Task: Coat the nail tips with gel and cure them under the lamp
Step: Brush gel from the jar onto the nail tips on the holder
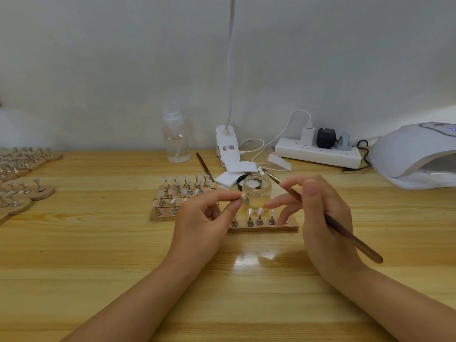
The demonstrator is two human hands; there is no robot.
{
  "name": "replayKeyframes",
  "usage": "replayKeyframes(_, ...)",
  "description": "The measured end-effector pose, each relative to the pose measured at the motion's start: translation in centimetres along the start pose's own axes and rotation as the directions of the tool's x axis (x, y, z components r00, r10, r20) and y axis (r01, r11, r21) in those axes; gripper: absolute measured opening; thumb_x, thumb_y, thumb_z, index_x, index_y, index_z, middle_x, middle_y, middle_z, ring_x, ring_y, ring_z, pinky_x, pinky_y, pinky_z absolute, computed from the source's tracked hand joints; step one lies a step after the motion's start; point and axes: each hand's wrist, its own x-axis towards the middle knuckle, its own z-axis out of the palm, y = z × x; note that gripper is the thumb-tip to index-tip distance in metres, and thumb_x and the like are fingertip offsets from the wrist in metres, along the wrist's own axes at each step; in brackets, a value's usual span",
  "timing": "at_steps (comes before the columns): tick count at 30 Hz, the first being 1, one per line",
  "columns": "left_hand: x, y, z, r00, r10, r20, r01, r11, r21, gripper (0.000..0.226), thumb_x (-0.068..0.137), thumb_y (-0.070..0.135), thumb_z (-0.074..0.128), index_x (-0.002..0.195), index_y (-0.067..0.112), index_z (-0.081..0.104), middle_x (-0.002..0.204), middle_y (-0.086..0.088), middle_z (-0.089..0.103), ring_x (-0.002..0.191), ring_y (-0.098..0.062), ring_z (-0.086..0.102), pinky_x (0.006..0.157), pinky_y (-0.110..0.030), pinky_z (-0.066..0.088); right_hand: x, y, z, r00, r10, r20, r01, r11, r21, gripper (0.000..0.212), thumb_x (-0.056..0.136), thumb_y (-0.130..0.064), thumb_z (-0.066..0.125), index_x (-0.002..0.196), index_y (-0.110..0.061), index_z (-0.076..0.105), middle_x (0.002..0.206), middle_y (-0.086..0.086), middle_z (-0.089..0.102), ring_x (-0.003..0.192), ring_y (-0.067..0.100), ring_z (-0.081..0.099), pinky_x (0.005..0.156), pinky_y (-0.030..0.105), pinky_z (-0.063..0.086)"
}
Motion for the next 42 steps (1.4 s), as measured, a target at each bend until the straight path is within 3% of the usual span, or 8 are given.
replayKeyframes(4,-0.1,0.3,0.0,0.997,0.067,0.041,-0.068,0.997,0.019,0.025,0.075,0.01,0.071,0.082,0.033,0.068,0.043,0.01,0.053,0.038,-0.001,0.038,0.044,-0.006,0.028,0.2,-0.1,0.2,0.993,-0.039,0.114,0.062,0.977,-0.203,0.024,0.082,-0.039,0.054,0.092,-0.019,0.061,0.079,-0.009,0.064,0.071,0.0,0.06,0.064,0.015,0.047)
replayKeyframes(10,-0.3,0.2,0.1,0.994,0.072,0.085,-0.074,0.997,0.022,0.014,0.073,0.021,0.07,0.083,0.03,0.071,0.041,0.001,0.047,0.04,-0.004,0.034,0.044,-0.013,0.028,0.0,-0.4,0.5,0.981,-0.086,0.173,0.136,0.944,-0.302,0.028,0.073,-0.03,0.071,0.092,-0.033,0.052,0.091,-0.009,0.067,0.089,0.002,0.061,0.085,0.038,0.049)
replayKeyframes(15,-0.5,0.7,0.2,0.988,0.105,0.117,-0.108,0.994,0.023,0.02,0.07,0.033,0.065,0.089,0.031,0.069,0.039,0.017,0.042,0.038,-0.003,0.029,0.044,-0.007,0.023,0.0,-0.2,0.3,0.98,-0.108,0.169,0.157,0.937,-0.313,0.018,0.077,-0.032,0.067,0.09,-0.026,0.057,0.085,-0.009,0.065,0.084,0.003,0.06,0.08,0.03,0.049)
replayKeyframes(18,-0.4,0.8,0.2,0.98,0.157,0.126,-0.17,0.98,0.104,0.031,0.069,0.033,0.069,0.1,0.029,0.066,0.076,0.018,0.061,0.047,-0.005,0.035,0.05,-0.007,0.029,0.5,-0.1,-0.3,0.99,-0.064,0.123,0.097,0.955,-0.28,0.017,0.077,-0.021,0.072,0.089,-0.015,0.061,0.084,-0.011,0.063,0.084,-0.001,0.058,0.076,0.01,0.044)
replayKeyframes(21,-0.4,0.5,0.1,0.978,0.15,0.146,-0.178,0.962,0.208,0.046,0.067,0.031,0.076,0.106,0.038,0.055,0.105,0.012,0.053,0.072,-0.001,0.044,0.068,-0.003,0.034,1.5,0.0,-1.7,0.994,0.013,0.106,0.016,0.964,-0.264,0.014,0.077,-0.014,0.07,0.088,-0.015,0.061,0.085,-0.009,0.064,0.084,0.001,0.059,0.077,0.007,0.043)
replayKeyframes(27,-0.5,0.2,0.1,0.967,0.053,0.248,-0.122,0.955,0.272,0.056,0.068,0.036,0.072,0.111,0.049,0.039,0.11,0.023,0.046,0.102,0.009,0.041,0.079,-0.001,0.032,2.5,0.9,-4.5,0.961,0.126,0.245,-0.029,0.931,-0.364,0.015,0.076,-0.014,0.071,0.088,-0.014,0.062,0.08,-0.009,0.067,0.084,-0.003,0.061,0.079,0.006,0.042)
replayKeyframes(38,-0.5,-0.3,0.1,0.972,-0.007,0.236,-0.056,0.964,0.259,0.05,0.067,0.037,0.072,0.105,0.053,0.043,0.103,0.024,0.055,0.102,0.011,0.048,0.079,-0.003,0.038,1.9,2.1,-4.5,0.909,0.136,0.395,0.004,0.943,-0.333,0.017,0.074,-0.01,0.074,0.087,-0.014,0.063,0.081,-0.005,0.067,0.077,-0.001,0.065,0.072,0.01,0.048)
replayKeyframes(42,-0.5,-0.4,0.1,0.968,-0.057,0.246,-0.01,0.965,0.263,0.052,0.068,0.033,0.075,0.104,0.052,0.043,0.102,0.024,0.055,0.102,0.009,0.05,0.085,-0.013,0.043,1.7,2.0,-4.4,0.934,0.119,0.336,0.021,0.922,-0.386,0.02,0.073,-0.03,0.069,0.088,-0.019,0.063,0.083,-0.011,0.066,0.084,-0.003,0.061,0.076,0.009,0.043)
